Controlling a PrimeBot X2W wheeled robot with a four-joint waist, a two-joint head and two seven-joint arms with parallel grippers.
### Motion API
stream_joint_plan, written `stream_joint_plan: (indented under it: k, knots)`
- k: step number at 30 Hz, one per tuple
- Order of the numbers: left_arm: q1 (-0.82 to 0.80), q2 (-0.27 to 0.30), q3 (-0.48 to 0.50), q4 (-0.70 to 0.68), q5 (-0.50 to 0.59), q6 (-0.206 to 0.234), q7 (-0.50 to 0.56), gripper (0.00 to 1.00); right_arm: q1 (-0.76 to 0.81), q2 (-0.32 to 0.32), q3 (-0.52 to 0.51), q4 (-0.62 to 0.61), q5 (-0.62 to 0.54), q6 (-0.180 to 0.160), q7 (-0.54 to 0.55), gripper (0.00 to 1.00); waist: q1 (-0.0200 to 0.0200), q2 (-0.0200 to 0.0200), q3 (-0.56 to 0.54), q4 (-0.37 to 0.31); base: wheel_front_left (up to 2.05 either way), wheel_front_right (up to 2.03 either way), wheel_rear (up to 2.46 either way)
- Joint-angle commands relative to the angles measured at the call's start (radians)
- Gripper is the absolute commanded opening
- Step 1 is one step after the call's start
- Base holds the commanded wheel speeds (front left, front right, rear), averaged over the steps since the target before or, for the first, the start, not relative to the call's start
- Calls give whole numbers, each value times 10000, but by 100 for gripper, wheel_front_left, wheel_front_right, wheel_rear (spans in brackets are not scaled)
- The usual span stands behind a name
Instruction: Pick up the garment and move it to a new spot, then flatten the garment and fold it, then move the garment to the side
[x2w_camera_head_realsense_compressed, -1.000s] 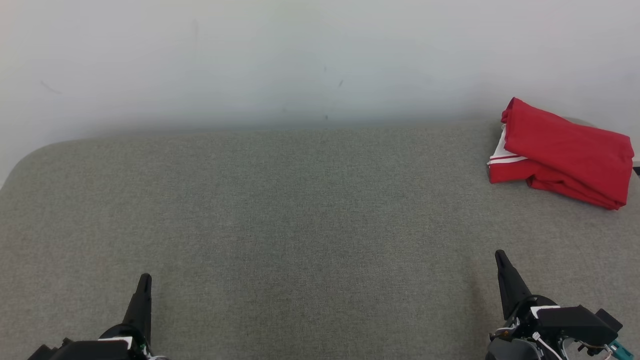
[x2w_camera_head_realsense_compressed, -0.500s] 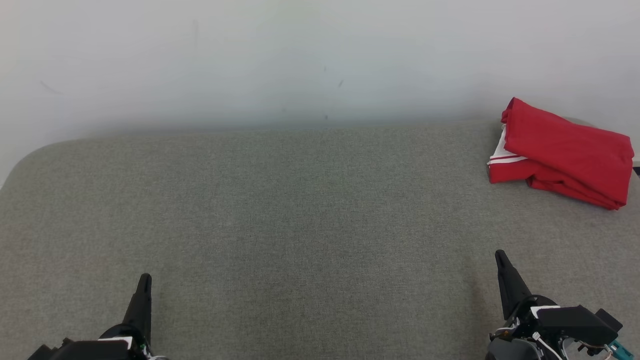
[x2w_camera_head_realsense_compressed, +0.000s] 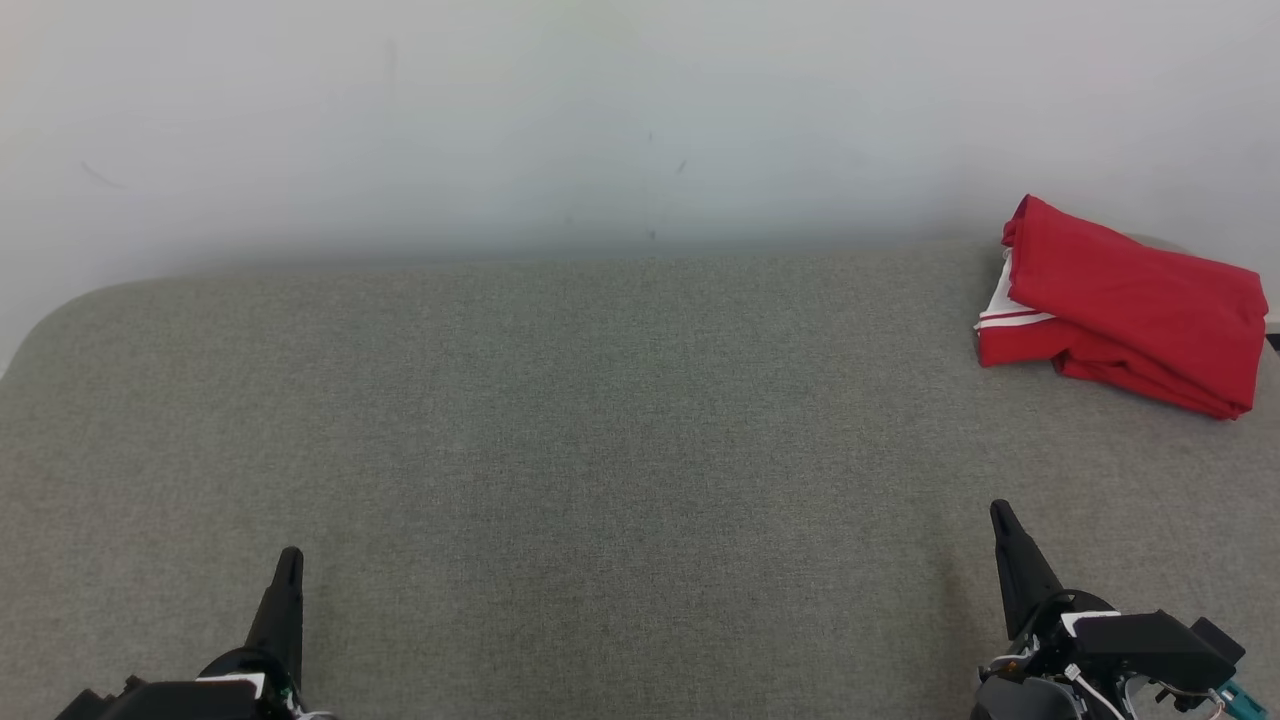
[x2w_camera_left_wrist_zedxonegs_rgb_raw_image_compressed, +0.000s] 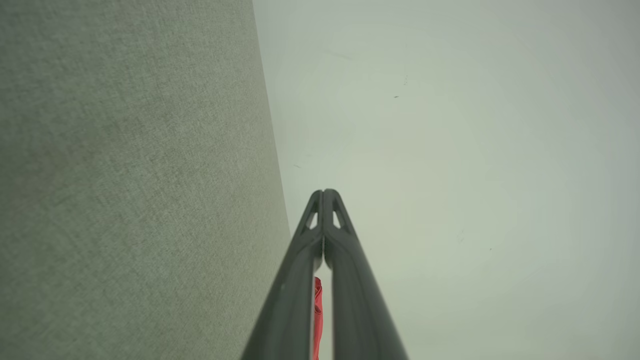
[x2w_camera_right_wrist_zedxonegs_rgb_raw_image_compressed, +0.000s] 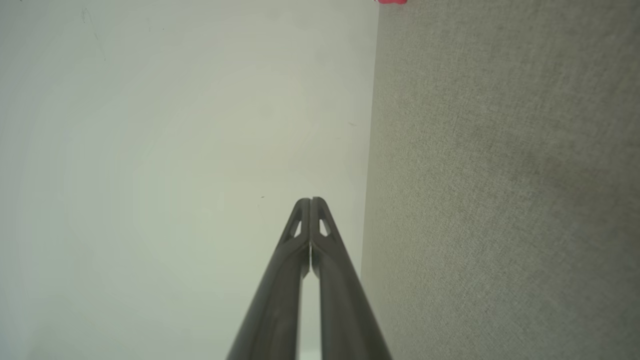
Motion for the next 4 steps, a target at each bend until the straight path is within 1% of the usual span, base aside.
stream_joint_plan:
  k: [1, 4]
  knots:
    - [-96, -18, 25, 10, -50, -6, 1, 0, -42, 39, -7, -2, 19, 11, 26, 0, 0, 0, 0, 0, 0, 0, 0]
    - [-96, -18, 26, 10, -50, -6, 1, 0, -42, 39, -7, -2, 19, 11, 26, 0, 0, 0, 0, 0, 0, 0, 0]
